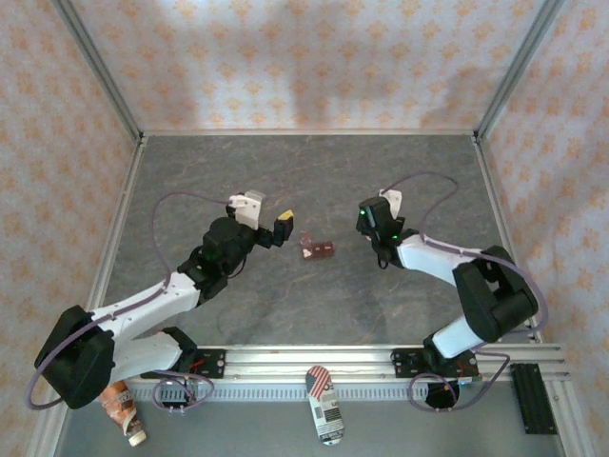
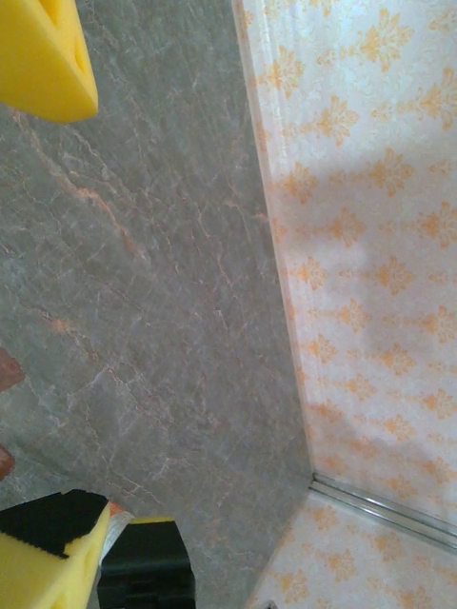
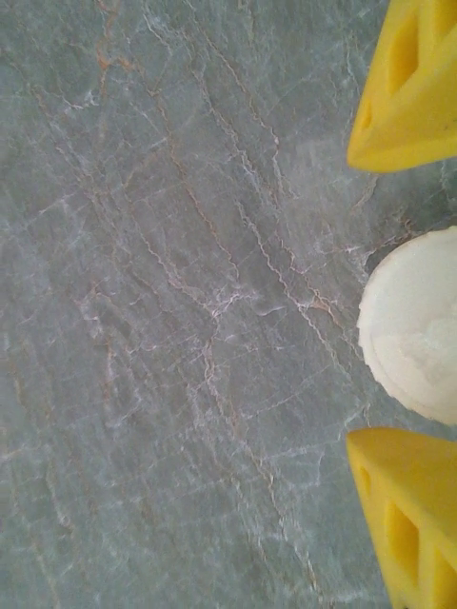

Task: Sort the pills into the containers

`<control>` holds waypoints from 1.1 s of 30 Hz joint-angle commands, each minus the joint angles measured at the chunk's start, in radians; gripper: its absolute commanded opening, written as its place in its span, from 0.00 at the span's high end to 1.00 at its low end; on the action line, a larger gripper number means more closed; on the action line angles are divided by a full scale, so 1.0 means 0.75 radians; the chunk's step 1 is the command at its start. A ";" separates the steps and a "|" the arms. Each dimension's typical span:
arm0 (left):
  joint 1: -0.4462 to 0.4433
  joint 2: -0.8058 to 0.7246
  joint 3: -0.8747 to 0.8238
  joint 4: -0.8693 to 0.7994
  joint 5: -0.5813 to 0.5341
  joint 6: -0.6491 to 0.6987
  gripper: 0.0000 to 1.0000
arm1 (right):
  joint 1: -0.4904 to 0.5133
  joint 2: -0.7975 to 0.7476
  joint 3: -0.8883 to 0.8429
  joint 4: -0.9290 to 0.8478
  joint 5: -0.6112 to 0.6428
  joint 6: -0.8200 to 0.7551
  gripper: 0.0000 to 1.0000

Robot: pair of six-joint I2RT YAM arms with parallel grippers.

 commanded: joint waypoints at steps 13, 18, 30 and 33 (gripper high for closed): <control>0.008 0.053 0.077 0.044 -0.305 0.018 0.00 | -0.009 -0.265 0.349 -0.368 -0.192 -0.033 0.28; 0.008 0.094 0.173 -0.092 -0.307 0.051 0.00 | -0.009 -0.259 0.415 -0.426 -0.305 -0.026 0.28; 0.020 0.218 0.297 -0.153 -0.292 -0.069 0.00 | 0.022 -0.127 0.583 -0.666 -0.733 -0.073 0.28; 0.043 0.269 0.380 -0.307 -0.199 -0.130 0.00 | 0.052 -0.090 0.577 -0.701 -0.769 -0.090 0.28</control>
